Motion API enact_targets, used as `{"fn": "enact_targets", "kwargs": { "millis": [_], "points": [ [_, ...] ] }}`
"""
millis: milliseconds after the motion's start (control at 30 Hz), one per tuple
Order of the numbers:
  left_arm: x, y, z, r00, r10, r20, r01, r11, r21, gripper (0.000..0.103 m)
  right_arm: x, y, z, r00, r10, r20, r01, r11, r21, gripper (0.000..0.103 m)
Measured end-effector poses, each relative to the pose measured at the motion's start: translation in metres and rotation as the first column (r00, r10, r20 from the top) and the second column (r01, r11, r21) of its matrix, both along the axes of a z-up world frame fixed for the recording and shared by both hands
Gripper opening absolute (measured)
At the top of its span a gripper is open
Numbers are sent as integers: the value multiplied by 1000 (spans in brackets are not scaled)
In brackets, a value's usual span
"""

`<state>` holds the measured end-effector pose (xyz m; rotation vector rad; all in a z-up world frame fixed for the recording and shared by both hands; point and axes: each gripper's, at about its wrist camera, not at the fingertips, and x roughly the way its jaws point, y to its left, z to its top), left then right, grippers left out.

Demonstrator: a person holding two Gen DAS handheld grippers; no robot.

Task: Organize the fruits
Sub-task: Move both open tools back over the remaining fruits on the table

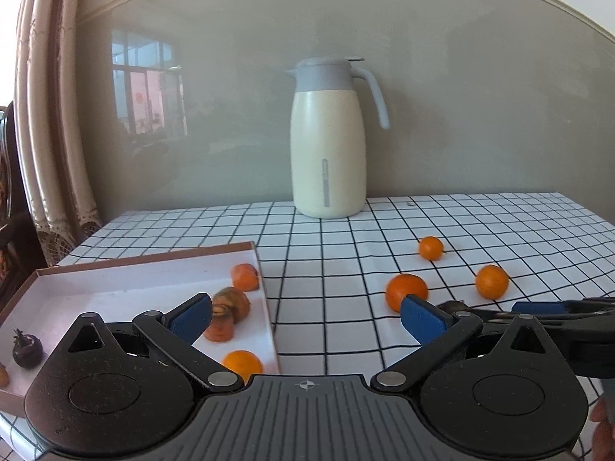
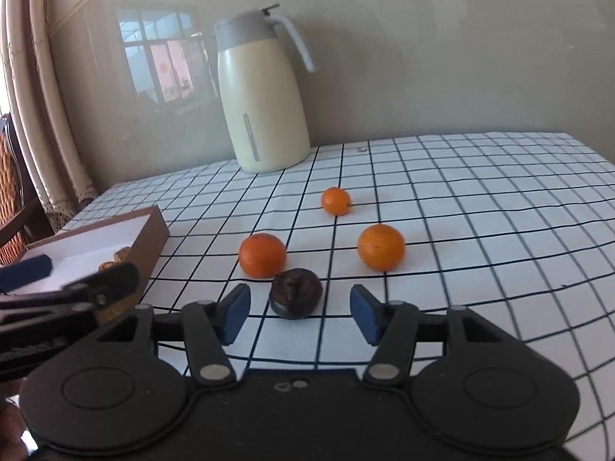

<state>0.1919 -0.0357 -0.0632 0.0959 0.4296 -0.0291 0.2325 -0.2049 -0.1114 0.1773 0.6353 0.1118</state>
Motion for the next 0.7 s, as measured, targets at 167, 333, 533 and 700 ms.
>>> {"fn": "enact_targets", "kwargs": {
  "millis": [167,333,533,700],
  "points": [
    [3,10,1,1000,13,3,-13,1000,-12,103,18,9,-10,999,-8,-33,7,1000,-28,47],
    [5,13,2,1000,17,9,-17,1000,-19,103,27,13,-14,999,1,-51,-3,999,-34,43],
    [12,8,0,1000,-2,9,2,1000,-21,103,22,3,-6,1000,-27,-15,26,999,-26,44],
    [25,-14,-6,999,-42,-1,42,999,-12,103,21,-16,-2,998,-70,-1,70,997,-25,44]
  ]
}}
